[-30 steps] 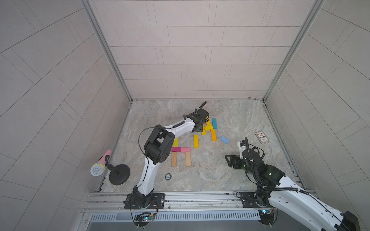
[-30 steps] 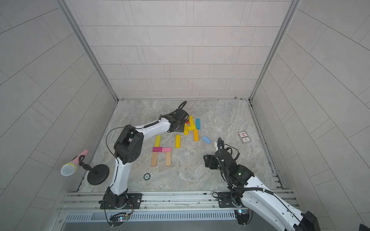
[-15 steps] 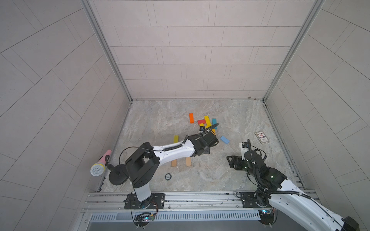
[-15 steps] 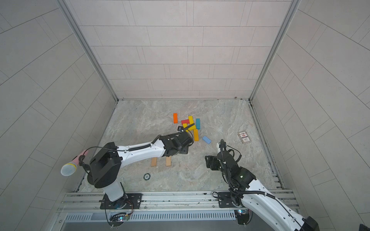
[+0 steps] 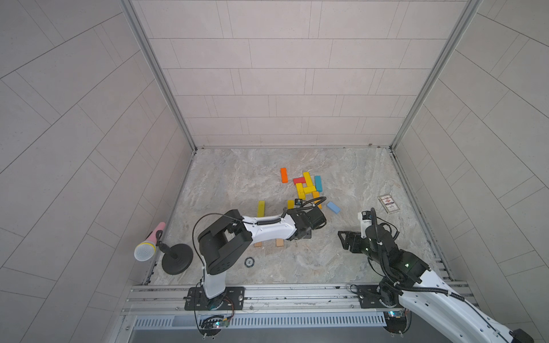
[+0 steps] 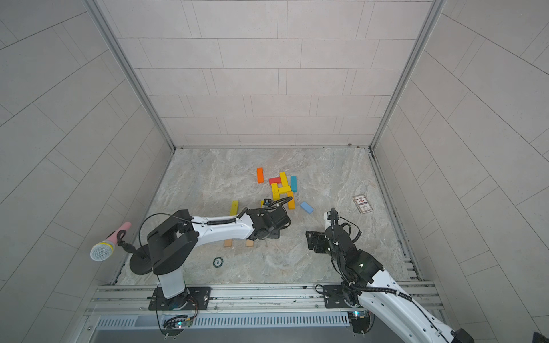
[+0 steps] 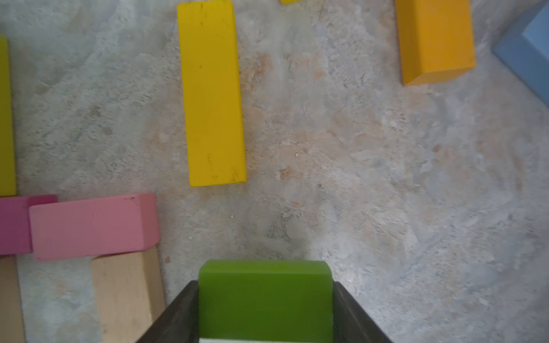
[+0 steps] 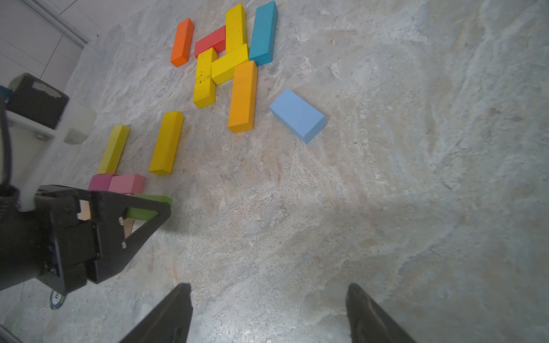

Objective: Assemble the letter h with building blocks
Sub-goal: Assemble the building block at the center of the board.

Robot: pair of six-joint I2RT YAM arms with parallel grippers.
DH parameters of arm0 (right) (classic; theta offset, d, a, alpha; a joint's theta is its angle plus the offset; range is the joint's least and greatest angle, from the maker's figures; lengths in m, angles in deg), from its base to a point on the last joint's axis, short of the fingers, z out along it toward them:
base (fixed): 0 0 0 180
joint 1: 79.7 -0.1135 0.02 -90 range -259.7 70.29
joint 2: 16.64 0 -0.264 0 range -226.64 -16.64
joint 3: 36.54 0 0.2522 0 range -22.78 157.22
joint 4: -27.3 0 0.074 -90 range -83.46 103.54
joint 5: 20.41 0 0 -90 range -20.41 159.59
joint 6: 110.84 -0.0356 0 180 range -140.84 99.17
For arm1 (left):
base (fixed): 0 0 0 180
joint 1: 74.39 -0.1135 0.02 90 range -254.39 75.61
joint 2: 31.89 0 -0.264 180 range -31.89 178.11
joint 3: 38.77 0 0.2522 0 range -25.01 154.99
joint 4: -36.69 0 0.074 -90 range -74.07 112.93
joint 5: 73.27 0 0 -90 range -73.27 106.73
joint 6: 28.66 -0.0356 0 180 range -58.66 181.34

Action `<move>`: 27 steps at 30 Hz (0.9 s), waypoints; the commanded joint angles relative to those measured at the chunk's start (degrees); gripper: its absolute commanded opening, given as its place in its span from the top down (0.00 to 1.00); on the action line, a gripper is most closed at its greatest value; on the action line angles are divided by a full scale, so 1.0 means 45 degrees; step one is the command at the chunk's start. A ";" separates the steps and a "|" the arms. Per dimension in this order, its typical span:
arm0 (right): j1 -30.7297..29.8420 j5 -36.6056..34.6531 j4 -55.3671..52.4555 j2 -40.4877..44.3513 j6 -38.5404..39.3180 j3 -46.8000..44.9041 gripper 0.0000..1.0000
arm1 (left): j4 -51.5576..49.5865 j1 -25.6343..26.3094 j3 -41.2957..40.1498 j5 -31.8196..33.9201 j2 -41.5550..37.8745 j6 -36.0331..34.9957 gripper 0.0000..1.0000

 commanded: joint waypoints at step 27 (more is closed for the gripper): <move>0.0194 0.0075 -0.0337 0.0370 -0.0026 -0.0148 0.17 | -0.0642 -0.0558 0.1012 0.0979 0.0952 -0.0411 0.46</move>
